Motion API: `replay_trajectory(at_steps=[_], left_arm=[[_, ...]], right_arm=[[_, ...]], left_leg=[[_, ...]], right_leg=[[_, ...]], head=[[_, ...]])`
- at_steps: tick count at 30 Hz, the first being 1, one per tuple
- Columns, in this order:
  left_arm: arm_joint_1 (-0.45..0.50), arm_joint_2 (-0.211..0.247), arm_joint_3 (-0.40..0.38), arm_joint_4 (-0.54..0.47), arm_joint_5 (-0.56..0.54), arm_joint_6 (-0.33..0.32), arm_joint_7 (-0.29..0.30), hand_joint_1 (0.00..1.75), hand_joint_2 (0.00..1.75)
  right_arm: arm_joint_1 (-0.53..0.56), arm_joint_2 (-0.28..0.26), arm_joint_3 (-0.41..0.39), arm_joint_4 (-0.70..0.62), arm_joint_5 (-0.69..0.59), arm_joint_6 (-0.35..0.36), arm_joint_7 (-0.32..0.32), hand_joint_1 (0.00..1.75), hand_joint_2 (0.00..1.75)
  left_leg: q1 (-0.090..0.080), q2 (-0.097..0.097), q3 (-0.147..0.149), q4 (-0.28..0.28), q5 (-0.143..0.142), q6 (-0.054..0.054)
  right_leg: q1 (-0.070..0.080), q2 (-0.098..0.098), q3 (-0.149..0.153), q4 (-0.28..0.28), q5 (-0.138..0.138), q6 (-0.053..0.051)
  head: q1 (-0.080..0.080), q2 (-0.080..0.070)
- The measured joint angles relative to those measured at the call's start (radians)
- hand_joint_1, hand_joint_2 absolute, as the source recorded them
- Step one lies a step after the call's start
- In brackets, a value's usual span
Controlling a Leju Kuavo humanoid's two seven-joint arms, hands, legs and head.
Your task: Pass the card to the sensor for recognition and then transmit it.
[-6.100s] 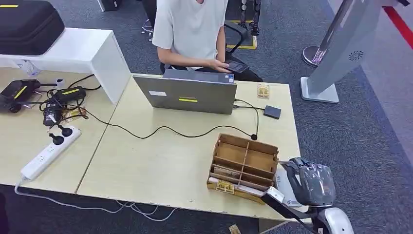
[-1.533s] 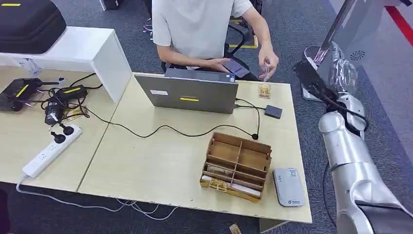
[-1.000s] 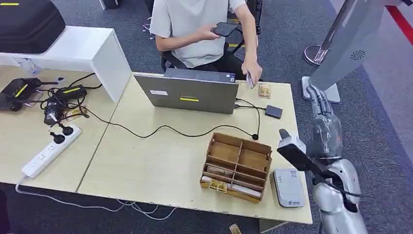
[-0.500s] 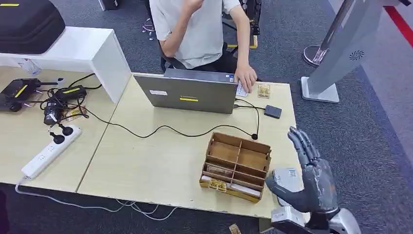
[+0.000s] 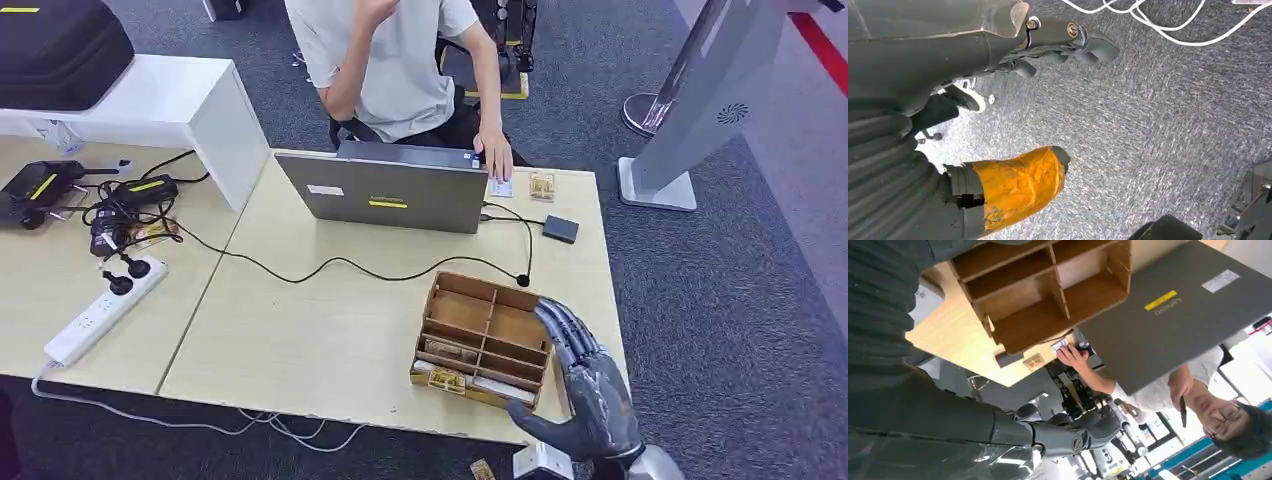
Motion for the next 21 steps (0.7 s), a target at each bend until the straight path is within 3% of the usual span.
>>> replay_trajectory(at_steps=[10,21], left_arm=[[-0.001,0.000,0.000,0.000,-0.010,0.000,0.000,0.00,1.75],[-0.001,0.002,0.000,0.000,-0.015,0.000,-0.002,0.00,1.75]], right_arm=[[-0.039,0.033,0.100,0.172,-0.013,-0.056,0.011,0.00,1.75],[-0.084,0.069,0.109,0.267,-0.040,-0.071,0.013,0.00,1.75]], left_leg=[[0.001,0.000,0.000,0.000,0.000,0.000],[0.001,0.001,0.000,0.000,0.000,0.000]], right_leg=[[0.000,0.000,0.000,0.000,0.000,0.000],[0.000,0.000,0.000,0.000,0.000,0.000]], head=[[0.000,0.000],[0.000,0.000]])
